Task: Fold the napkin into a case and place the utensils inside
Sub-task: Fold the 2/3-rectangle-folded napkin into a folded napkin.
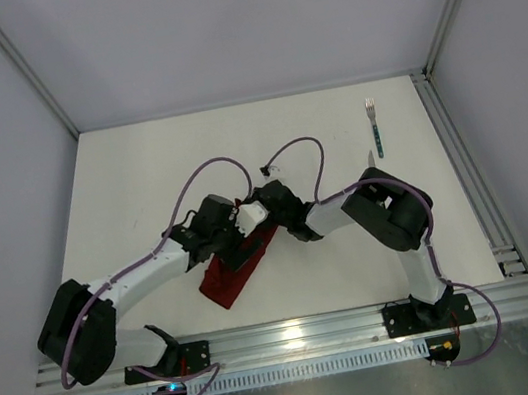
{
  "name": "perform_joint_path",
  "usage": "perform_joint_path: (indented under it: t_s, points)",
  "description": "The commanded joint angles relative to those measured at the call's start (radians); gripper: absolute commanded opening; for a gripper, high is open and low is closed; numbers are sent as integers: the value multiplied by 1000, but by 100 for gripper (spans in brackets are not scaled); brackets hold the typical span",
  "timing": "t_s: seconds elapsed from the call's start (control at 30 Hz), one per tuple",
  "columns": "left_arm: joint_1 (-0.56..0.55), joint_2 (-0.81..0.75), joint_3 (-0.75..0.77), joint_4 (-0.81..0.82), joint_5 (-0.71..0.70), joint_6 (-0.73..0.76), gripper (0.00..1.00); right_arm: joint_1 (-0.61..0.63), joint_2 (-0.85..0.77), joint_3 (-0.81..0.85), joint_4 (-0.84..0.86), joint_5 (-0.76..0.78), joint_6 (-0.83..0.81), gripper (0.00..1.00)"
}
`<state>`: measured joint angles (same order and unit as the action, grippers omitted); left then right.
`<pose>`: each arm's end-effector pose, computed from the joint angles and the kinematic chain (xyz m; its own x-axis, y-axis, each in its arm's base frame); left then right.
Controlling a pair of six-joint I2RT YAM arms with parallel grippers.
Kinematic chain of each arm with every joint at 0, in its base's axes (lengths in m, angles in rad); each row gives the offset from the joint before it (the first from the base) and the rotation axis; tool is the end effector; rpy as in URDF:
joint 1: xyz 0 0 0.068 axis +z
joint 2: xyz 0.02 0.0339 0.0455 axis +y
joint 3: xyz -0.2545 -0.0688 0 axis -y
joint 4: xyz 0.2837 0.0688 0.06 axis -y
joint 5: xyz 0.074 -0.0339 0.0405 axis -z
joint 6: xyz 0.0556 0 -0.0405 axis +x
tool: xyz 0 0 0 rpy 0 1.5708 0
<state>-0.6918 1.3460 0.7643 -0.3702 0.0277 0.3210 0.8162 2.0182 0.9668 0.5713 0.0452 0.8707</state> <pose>0.2366 -0.1980 0.1503 -0.3901 0.7327 -0.5576 0.8148 0.5568 0.1616 0.3018 0.3173 0.0666 -0.7395 0.3289 -0.5874 -0.2093 0.7170 0.6649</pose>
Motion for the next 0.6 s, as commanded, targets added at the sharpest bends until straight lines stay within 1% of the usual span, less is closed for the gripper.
perform_joint_path:
  t_s: [0.0, 0.07, 0.17, 0.2, 0.27, 0.3, 0.37, 0.4, 0.47, 0.5, 0.53, 0.57]
  points:
    - [-2, 21, 9, 82, 70, -8, 95, 0, -52, -3, 56, 4, 13, 4]
    - [-2, 42, 15, 79, 80, -14, 94, -2, -55, -7, 58, 5, 17, 4]
    - [0, 82, 17, 103, 14, -23, 89, -2, -56, -4, 56, 8, 14, 4]
    - [3, 91, 15, 111, 8, -25, 84, -2, -56, -4, 56, 8, 16, 4]
    - [15, 105, 10, 134, -15, -31, 80, -2, -56, -5, 53, 5, 10, 4]
    - [15, 105, 6, 142, -18, -31, 74, -2, -56, -4, 53, 5, 10, 4]
    - [15, 99, 0, 158, -17, -33, 70, -2, -56, -5, 53, 2, 5, 4]
    - [15, 96, -5, 163, -17, -31, 64, -2, -56, -5, 52, 1, 4, 4]
    - [15, 91, -8, 169, -17, -31, 58, -3, -56, -7, 53, 2, 4, 4]
    - [15, 90, -10, 168, -17, -34, 52, -5, -56, -8, 55, 4, 4, 4]
    - [15, 88, -14, 169, -15, -33, 49, -3, -56, -8, 53, 2, 4, 4]
    - [15, 88, -16, 169, -12, -31, 42, -3, -58, -7, 53, 2, 2, 4]
